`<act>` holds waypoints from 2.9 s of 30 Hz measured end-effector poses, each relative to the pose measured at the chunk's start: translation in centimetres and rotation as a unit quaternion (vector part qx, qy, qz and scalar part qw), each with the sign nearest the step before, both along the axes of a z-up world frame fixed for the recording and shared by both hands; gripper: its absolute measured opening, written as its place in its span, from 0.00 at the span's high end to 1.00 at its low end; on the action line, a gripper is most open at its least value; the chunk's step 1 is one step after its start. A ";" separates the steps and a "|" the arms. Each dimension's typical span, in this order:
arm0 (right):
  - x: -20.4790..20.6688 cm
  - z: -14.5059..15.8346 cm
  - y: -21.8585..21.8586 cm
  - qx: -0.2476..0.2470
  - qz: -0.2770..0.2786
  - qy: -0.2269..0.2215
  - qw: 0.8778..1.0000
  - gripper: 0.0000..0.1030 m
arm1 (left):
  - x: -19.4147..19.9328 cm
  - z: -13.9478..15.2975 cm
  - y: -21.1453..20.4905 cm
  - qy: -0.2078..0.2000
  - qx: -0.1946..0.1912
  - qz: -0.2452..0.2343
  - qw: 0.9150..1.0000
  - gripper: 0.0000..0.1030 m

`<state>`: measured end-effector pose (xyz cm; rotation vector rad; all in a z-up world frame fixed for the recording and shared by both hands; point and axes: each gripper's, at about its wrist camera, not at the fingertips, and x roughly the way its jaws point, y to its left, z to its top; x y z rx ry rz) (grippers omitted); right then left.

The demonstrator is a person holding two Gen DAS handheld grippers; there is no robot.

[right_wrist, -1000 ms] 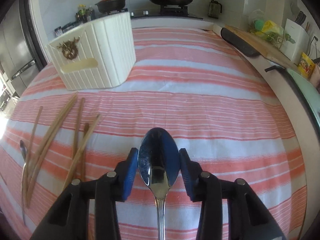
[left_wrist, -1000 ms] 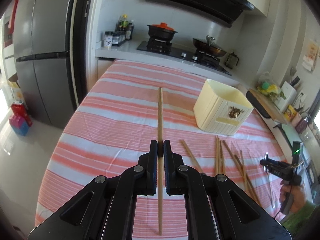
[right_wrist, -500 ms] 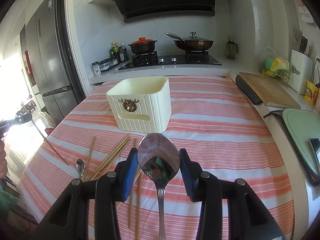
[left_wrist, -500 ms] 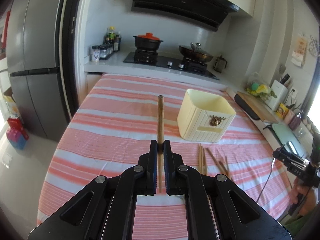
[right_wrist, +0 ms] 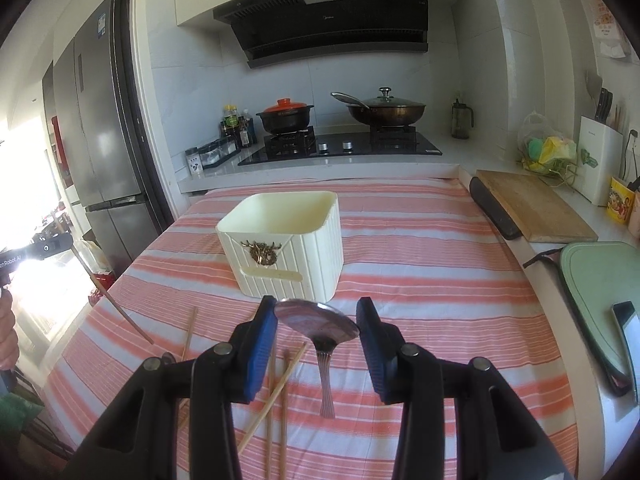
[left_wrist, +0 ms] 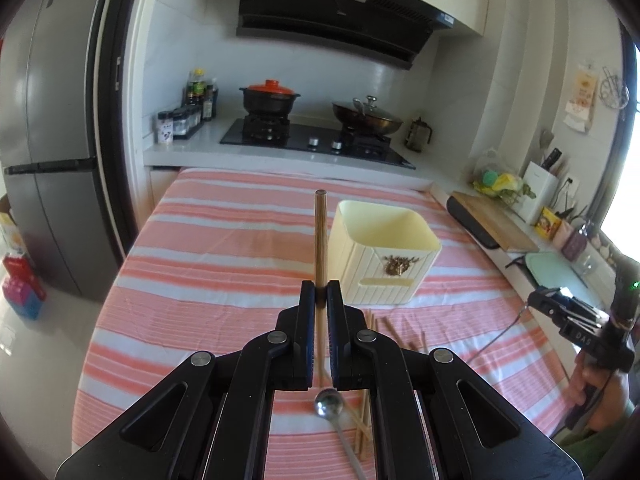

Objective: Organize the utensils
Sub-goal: 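Carry the chopstick and spoon over the white caddy and open both tools, then move both tools back down to the remaining utensils on the cloth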

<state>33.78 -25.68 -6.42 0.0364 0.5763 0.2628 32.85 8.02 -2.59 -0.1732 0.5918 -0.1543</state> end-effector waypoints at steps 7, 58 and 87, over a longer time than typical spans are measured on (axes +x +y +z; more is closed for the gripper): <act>0.9 1.4 0.3 -0.007 0.004 -0.010 1.000 0.60 | 0.1 0.0 -0.4 0.001 -0.001 -0.006 1.000 0.96; 30.0 -1.4 5.2 0.022 0.015 0.107 0.994 0.60 | 27.5 -3.7 -11.3 0.106 0.047 -0.063 0.991 0.93; -16.7 -10.9 2.1 -0.045 -0.012 0.106 0.993 0.36 | -14.4 -11.9 2.5 0.136 0.058 0.049 0.988 0.09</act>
